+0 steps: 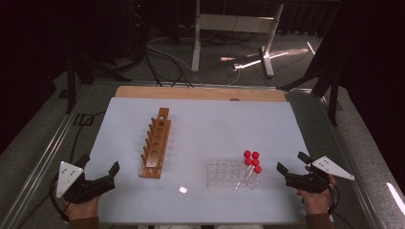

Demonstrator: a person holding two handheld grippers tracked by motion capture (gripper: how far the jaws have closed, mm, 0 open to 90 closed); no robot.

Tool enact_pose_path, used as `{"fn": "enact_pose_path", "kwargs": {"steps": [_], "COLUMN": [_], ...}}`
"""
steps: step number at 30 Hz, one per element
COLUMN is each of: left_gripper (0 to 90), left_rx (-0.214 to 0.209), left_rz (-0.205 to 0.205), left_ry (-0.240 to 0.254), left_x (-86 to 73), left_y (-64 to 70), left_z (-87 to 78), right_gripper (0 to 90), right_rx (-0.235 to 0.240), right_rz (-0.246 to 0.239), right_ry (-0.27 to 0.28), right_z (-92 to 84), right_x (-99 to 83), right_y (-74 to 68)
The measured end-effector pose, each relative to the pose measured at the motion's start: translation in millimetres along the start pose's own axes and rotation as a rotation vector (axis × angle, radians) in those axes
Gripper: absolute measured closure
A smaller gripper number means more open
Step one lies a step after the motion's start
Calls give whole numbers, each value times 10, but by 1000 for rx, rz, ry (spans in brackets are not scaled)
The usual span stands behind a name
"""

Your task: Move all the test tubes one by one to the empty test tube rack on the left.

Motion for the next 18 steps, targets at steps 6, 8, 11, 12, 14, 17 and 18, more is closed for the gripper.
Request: {"fn": "enact_pose_path", "kwargs": {"steps": [6, 8, 11, 12, 14, 17, 18], "left_gripper": [6, 6, 6, 6, 6, 6, 6], "left_rx": [23, 24, 24, 26, 26, 29, 36], "left_rz": [-12, -14, -15, -15, -16, -15, -5], "left_ry": [23, 31, 32, 32, 30, 32, 35], "left_x": [6, 14, 15, 14, 12, 13, 14], "left_y": [-30, -28, -29, -31, -35, -33, -28], "left_z": [-31, -39, -39, -39, -39, -40, -40], "right_gripper": [0, 0, 0, 0, 0, 0, 0], "right_rx": [22, 37, 68, 71, 86, 123, 132], "right_rz": [-2, -2, 0, -4, -16, -26, -36], "right_ry": [-14, -3, 0, -1, 3, 14, 17], "right_z": [-12, -23, -40, -43, -46, -49, -47], "right_x": [2, 23, 53, 60, 76, 101, 107], "right_y": [-39, -70, -136, -156, -199, -276, -300]}}
Point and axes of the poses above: each handheld gripper's, and its own axes: z roughly forward along the jaws, x roughly out of its top, y roughly to its right, the point moved 5 cm from there along z, roughly forward along the jaws, and after that the axes turned 12 degrees about -z, right-handed, at the moved point
